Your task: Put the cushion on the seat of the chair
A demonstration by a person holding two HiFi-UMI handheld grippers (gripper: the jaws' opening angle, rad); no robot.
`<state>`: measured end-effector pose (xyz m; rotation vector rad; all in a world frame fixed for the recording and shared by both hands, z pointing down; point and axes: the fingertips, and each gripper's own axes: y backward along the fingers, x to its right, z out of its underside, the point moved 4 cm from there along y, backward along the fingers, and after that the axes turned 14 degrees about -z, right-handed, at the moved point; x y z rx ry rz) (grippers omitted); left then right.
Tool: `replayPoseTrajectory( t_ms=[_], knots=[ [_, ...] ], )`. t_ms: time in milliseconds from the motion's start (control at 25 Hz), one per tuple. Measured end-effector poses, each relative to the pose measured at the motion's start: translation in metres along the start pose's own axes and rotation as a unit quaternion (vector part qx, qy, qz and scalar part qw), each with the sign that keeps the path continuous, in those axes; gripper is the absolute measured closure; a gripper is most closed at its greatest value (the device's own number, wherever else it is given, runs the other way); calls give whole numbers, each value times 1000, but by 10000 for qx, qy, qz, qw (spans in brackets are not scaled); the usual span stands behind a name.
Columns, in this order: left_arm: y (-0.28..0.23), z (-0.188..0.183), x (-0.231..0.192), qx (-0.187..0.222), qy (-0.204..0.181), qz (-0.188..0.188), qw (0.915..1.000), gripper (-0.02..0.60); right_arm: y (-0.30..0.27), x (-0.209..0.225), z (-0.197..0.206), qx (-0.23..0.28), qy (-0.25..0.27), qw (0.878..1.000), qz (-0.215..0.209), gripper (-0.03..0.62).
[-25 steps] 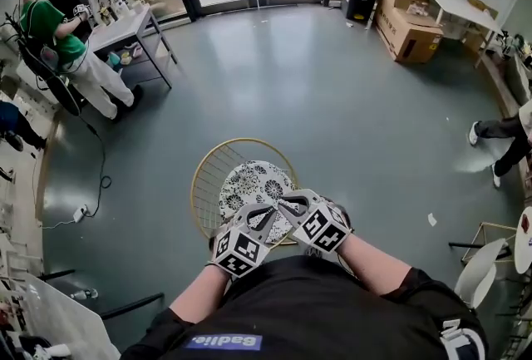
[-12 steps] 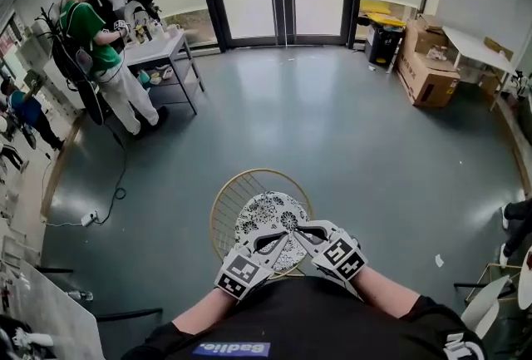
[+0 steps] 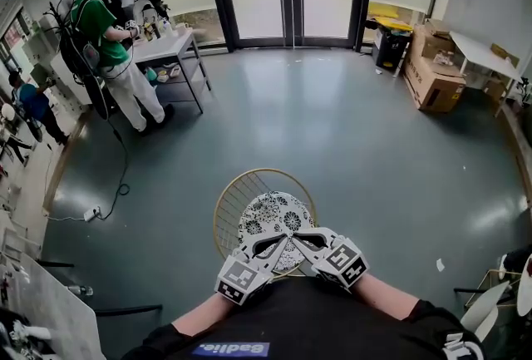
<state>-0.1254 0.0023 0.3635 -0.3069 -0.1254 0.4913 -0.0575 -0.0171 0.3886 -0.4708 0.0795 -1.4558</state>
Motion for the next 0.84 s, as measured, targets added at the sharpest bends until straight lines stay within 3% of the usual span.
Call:
replayPoseTrajectory(
  t_ms=[840],
  knots=[
    [-3,4,-3,-105,-6,-76,9999,566,1,5,6,80,-102,9999,36,557]
  ],
)
